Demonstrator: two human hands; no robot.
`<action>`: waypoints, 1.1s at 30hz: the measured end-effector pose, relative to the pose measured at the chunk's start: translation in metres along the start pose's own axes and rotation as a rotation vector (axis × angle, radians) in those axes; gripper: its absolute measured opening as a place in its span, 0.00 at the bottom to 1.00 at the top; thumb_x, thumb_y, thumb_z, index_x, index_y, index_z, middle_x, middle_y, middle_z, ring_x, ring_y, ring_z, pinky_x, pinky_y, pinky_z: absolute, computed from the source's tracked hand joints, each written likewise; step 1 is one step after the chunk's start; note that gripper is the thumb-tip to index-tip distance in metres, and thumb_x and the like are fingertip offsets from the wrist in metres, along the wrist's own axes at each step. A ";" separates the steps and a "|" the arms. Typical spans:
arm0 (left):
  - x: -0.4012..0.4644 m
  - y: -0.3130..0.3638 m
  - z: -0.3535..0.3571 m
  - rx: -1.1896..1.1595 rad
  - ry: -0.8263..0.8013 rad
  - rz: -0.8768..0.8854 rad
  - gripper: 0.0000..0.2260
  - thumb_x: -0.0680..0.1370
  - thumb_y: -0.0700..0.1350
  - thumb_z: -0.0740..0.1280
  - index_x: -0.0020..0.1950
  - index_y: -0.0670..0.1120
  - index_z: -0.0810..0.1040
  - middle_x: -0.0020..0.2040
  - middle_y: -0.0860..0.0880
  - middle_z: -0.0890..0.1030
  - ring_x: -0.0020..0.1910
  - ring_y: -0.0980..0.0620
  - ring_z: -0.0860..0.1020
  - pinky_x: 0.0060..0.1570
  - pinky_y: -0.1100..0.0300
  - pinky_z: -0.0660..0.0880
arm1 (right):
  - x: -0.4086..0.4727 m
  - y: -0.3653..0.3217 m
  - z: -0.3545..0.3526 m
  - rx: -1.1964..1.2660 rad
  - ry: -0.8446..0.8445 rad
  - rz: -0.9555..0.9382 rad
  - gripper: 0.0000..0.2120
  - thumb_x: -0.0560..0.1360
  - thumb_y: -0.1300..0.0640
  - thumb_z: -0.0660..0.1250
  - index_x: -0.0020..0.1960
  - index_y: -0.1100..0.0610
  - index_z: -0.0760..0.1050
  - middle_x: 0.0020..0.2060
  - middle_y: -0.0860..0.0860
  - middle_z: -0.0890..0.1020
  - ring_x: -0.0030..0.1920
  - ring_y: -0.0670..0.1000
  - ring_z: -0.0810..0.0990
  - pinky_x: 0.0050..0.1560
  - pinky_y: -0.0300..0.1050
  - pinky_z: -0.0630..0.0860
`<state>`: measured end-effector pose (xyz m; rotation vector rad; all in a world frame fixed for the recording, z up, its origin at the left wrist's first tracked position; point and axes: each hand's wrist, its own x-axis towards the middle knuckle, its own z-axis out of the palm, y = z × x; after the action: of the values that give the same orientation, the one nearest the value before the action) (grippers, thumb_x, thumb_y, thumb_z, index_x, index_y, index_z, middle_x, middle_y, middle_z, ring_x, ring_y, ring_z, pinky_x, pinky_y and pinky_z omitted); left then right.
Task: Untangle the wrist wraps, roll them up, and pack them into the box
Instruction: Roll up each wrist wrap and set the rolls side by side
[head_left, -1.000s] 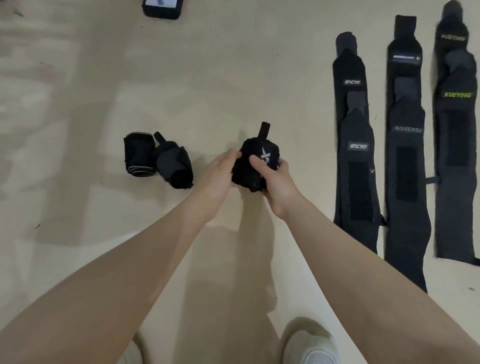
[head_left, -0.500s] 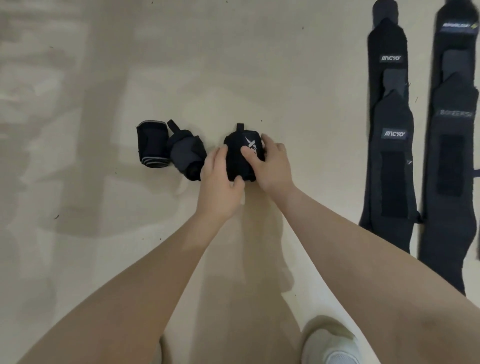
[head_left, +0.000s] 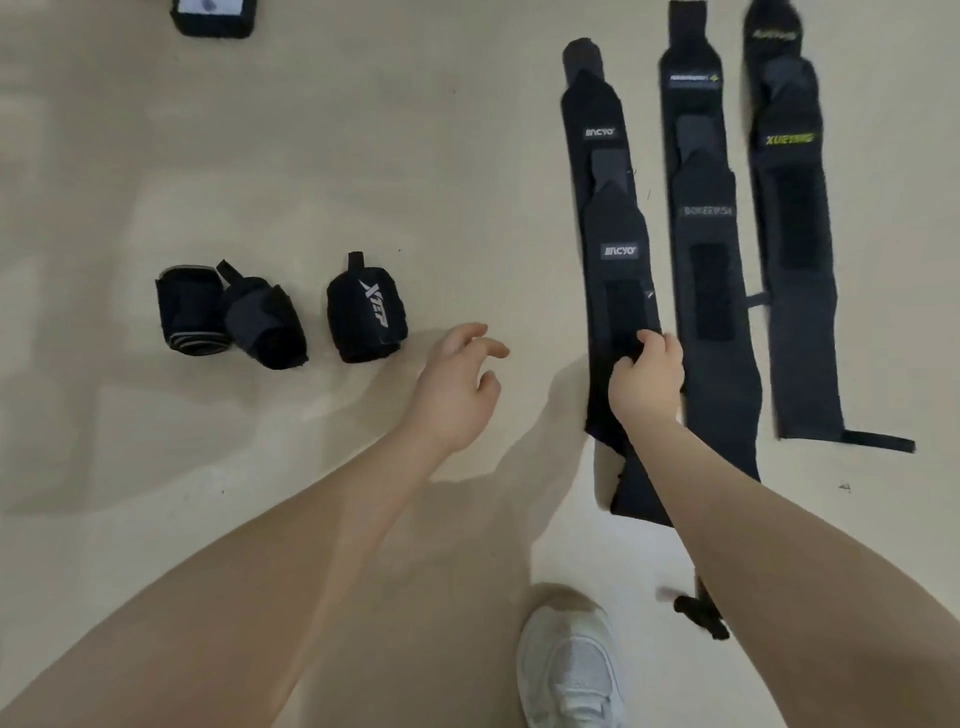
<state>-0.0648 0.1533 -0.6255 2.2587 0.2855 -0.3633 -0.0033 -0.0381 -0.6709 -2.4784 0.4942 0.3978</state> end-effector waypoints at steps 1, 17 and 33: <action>0.000 0.006 0.007 0.000 -0.062 0.023 0.15 0.78 0.35 0.58 0.62 0.44 0.76 0.71 0.48 0.65 0.72 0.50 0.61 0.64 0.69 0.55 | 0.002 0.007 -0.005 0.057 -0.045 0.050 0.21 0.79 0.65 0.56 0.72 0.60 0.63 0.70 0.56 0.65 0.69 0.57 0.66 0.67 0.50 0.66; 0.006 0.023 0.043 0.210 -0.400 -0.322 0.29 0.82 0.42 0.56 0.78 0.52 0.44 0.78 0.44 0.44 0.76 0.44 0.54 0.71 0.55 0.56 | -0.017 -0.031 0.010 0.821 -0.484 0.358 0.27 0.79 0.61 0.60 0.74 0.58 0.53 0.57 0.59 0.76 0.57 0.55 0.77 0.60 0.45 0.73; 0.035 0.007 0.028 -0.654 -0.254 -0.519 0.29 0.73 0.46 0.69 0.73 0.47 0.64 0.64 0.47 0.76 0.64 0.47 0.74 0.65 0.52 0.70 | -0.004 -0.096 0.003 0.347 -0.742 -0.165 0.35 0.71 0.67 0.58 0.74 0.43 0.60 0.51 0.51 0.80 0.45 0.46 0.75 0.46 0.36 0.70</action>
<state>-0.0345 0.1310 -0.6503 1.4589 0.7401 -0.7030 0.0341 0.0381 -0.6258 -1.8418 0.0391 1.0077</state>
